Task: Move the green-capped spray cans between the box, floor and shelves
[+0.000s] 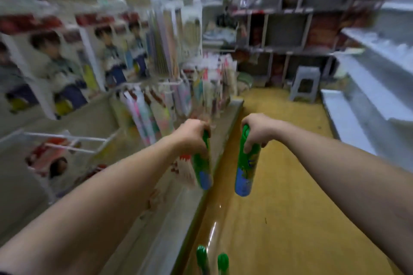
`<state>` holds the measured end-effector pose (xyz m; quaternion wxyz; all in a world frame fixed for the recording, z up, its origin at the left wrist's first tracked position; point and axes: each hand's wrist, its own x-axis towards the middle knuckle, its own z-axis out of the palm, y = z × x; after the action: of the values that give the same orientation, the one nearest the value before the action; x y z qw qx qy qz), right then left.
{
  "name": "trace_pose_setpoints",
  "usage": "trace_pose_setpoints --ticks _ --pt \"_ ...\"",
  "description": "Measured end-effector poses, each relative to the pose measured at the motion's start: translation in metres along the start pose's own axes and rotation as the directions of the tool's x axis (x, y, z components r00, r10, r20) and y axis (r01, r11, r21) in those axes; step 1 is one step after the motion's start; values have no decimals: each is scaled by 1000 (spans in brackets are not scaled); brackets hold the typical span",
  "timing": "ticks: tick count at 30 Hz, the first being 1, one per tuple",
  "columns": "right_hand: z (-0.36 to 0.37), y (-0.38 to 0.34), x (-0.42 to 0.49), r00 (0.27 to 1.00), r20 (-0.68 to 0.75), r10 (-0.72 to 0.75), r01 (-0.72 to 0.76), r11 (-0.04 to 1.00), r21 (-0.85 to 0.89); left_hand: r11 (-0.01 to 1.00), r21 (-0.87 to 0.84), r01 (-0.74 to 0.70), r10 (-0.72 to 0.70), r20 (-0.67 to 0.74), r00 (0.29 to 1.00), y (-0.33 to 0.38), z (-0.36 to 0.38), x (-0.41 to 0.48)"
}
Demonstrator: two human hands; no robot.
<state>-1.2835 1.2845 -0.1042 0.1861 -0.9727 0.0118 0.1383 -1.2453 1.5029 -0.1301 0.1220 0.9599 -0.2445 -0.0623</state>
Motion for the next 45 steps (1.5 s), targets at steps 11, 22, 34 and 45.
trace_pose_setpoints --ticks 11,22,34,45 --pt "-88 -38 -38 939 -315 -136 170 982 82 990 -143 2 -45 -297 954 34 -127 -32" --pt "-99 -100 -30 850 -172 -498 497 866 -52 909 -240 341 -407 -333 850 33 -134 -102" --pt "-29 -254 -120 504 125 -855 854 514 74 565 -384 730 -823 -324 467 32 -139 -332" --pt "56 -384 -331 64 289 -955 951 146 274 227 -525 821 -953 -294 76 95 -117 -588"
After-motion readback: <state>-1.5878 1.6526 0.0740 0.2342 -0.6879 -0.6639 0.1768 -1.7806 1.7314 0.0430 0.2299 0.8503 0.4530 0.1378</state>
